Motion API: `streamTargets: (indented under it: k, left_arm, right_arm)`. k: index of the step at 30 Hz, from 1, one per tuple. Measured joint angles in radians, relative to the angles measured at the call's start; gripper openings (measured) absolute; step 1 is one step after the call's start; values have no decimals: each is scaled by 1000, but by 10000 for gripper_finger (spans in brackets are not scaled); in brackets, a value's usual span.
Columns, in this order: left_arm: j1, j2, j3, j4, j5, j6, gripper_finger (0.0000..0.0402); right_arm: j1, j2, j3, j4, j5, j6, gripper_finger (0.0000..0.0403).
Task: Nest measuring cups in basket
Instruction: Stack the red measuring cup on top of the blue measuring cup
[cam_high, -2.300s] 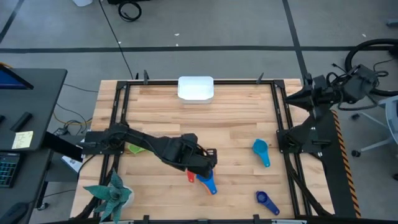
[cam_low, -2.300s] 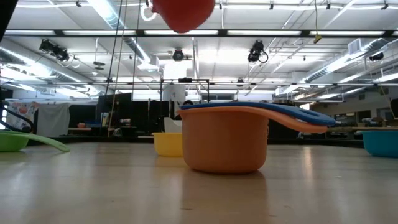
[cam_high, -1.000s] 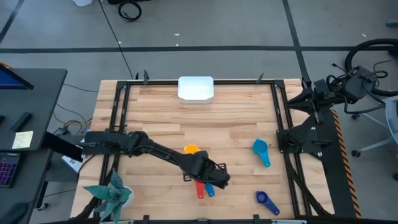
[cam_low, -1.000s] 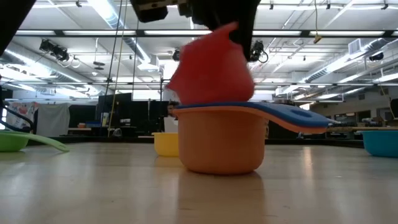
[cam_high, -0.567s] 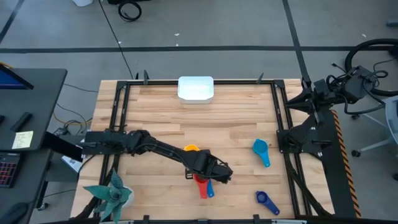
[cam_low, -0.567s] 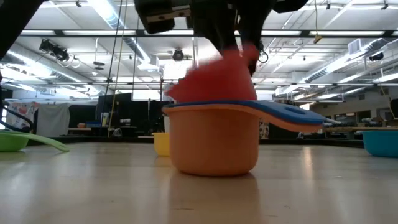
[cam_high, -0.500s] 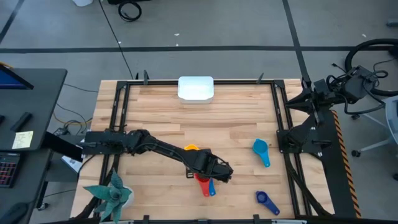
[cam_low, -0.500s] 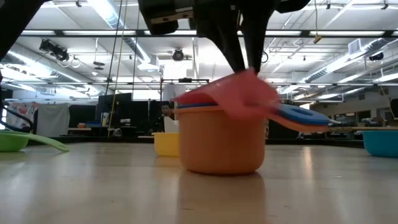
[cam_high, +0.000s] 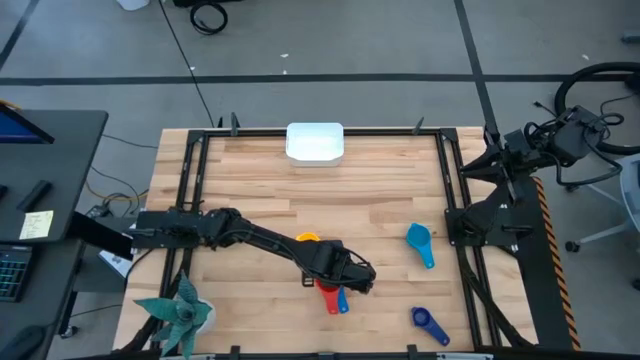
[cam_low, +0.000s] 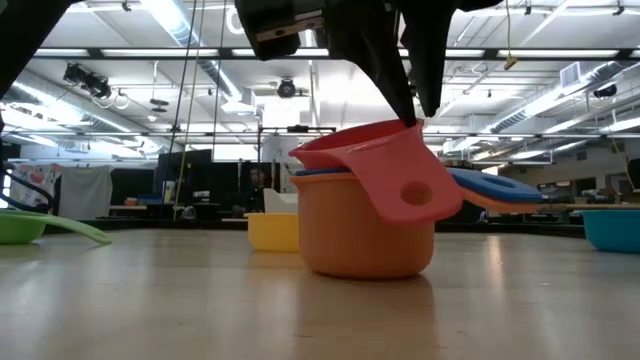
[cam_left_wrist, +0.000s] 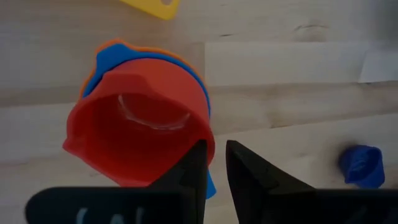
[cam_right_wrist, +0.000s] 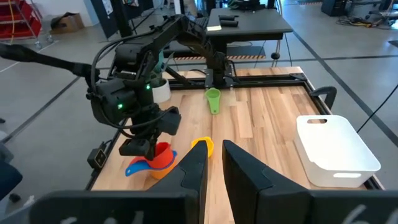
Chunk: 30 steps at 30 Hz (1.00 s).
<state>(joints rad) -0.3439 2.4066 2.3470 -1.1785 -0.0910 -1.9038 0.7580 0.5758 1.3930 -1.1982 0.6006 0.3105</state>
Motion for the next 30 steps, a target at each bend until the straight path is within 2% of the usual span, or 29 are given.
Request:
streamTargets:
  k: [12,19,24,30]
  left_arm:
    - [-15,-44,10,-4,-6,32,45]
    - [-32,-111,10,-16,-114,65,26]
    - [-47,-162,10,-50,-218,114,8]
    - [-73,-196,9,-177,-291,116,5]
  right_arm:
    - [0,0,0,9,-53,-30,55]
    - [0,32,-5,101,-96,-53,55]
    - [0,63,-55,169,-105,-98,52]
    - [-6,151,-159,302,-105,-133,10]
